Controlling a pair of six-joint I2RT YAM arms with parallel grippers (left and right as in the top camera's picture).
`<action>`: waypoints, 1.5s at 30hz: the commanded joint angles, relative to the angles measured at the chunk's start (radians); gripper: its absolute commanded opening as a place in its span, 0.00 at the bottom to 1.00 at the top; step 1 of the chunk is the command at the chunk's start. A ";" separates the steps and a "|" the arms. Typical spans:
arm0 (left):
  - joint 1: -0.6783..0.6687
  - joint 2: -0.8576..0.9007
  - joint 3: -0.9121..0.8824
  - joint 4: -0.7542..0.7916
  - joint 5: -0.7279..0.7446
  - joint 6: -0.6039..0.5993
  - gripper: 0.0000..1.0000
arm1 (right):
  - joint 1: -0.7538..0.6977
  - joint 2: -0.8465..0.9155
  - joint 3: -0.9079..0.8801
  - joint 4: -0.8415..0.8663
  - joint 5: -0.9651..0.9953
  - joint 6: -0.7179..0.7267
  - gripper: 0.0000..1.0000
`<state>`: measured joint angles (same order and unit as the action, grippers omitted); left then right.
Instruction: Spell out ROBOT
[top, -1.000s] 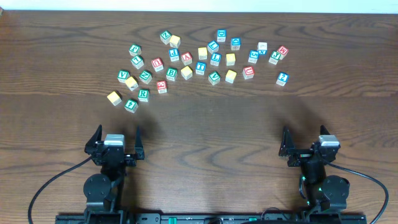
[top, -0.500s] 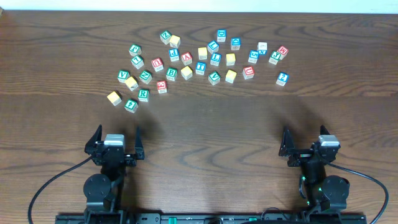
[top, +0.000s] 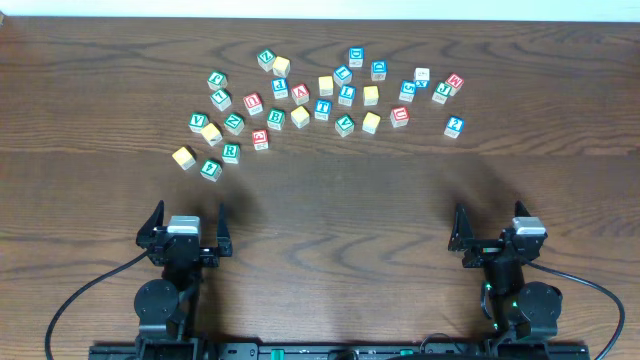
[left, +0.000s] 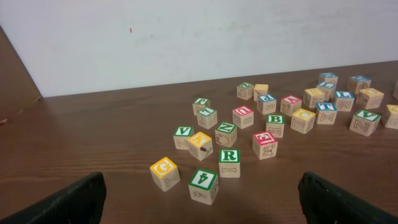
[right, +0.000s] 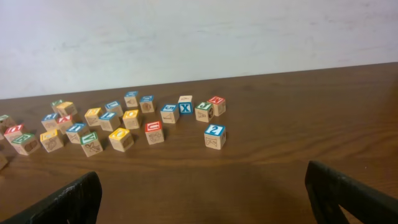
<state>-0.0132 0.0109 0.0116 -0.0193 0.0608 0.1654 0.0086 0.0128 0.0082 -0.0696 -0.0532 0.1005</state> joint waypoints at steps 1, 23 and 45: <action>0.002 -0.006 -0.008 -0.047 -0.002 0.010 0.97 | -0.008 -0.001 -0.003 -0.002 -0.006 -0.012 0.99; 0.002 -0.005 0.023 -0.047 0.009 0.005 0.97 | -0.008 -0.001 -0.003 0.039 0.044 -0.013 0.99; 0.002 0.382 0.325 -0.047 0.009 -0.032 0.97 | -0.008 0.139 0.160 0.077 0.055 -0.073 0.99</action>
<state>-0.0132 0.3195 0.2611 -0.0704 0.0650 0.1493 0.0086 0.1005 0.1017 0.0074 -0.0067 0.0418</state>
